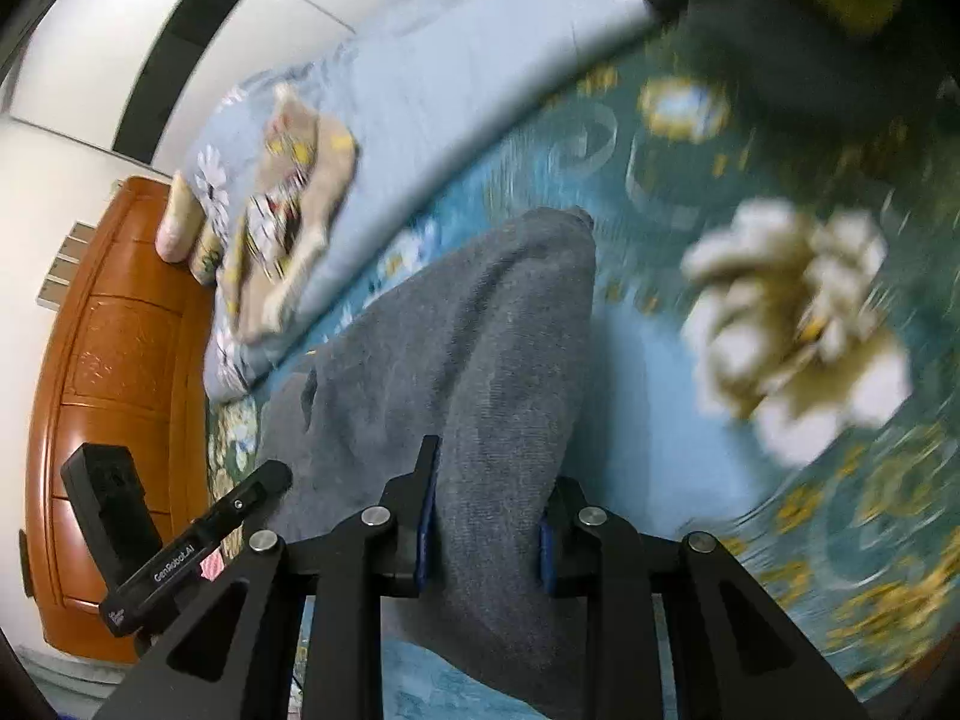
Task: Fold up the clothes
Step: 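Lift the folded sweatshirt with both grippers and carry it toward the clothes stack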
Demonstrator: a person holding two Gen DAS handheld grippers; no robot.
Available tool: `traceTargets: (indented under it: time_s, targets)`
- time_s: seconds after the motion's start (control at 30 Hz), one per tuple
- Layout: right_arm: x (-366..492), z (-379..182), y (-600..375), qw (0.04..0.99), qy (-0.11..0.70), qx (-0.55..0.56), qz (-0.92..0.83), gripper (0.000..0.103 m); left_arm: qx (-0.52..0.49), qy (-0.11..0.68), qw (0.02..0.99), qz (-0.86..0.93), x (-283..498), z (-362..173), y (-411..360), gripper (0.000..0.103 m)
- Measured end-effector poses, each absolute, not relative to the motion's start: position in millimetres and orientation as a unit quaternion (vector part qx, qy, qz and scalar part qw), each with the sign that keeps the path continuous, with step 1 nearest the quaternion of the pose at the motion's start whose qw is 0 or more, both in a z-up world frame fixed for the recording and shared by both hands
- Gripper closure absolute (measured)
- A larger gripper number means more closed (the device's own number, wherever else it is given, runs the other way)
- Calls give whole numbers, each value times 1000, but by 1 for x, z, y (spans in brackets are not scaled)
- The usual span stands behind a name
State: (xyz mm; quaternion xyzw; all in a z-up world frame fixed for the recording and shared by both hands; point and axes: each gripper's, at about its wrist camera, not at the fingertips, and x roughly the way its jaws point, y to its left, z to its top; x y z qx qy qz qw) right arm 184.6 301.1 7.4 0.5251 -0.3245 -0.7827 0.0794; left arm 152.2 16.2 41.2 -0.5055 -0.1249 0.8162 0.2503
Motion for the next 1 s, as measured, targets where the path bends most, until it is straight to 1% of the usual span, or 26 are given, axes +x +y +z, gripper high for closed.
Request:
traceTargets:
  time_s: [0.13, 0.2, 0.37, 0.5, 0.63, 0.7, 0.8, 0.87, 0.93, 1.0]
  targets:
    - [183, 70, 350, 70, -325, 482, -811, 76, -457, -136, 303, 825, 130, 89, 65, 78]
    - [180, 108, 377, 62, -311, 460, -830, 76, -433, -142, 332, 826, 118, 113, 91, 78]
    - [170, 201, 444, 39, -249, 414, -875, 76, -374, -157, 407, 818, 78, 177, 165, 78]
    - [145, 256, 505, 2, -199, 407, -891, 76, -351, -149, 445, 810, 43, 208, 230, 78]
    - [108, 280, 560, -25, -165, 431, -887, 76, -362, -161, 452, 799, 5, 213, 290, 77]
    - [90, 284, 585, -46, -146, 444, -883, 76, -360, -172, 454, 797, -6, 213, 309, 83]
    - [73, 284, 616, -68, -125, 444, -885, 76, -329, -180, 458, 806, -3, 214, 329, 83]
    - [59, 275, 629, -64, -119, 450, -883, 77, -319, -151, 445, 823, 0, 207, 343, 83]
    - [45, 261, 640, -71, -110, 458, -879, 77, -351, -133, 437, 818, -2, 189, 358, 83]
    - [36, 239, 656, -82, -123, 467, -872, 77, -372, -129, 432, 811, -5, 176, 365, 83]
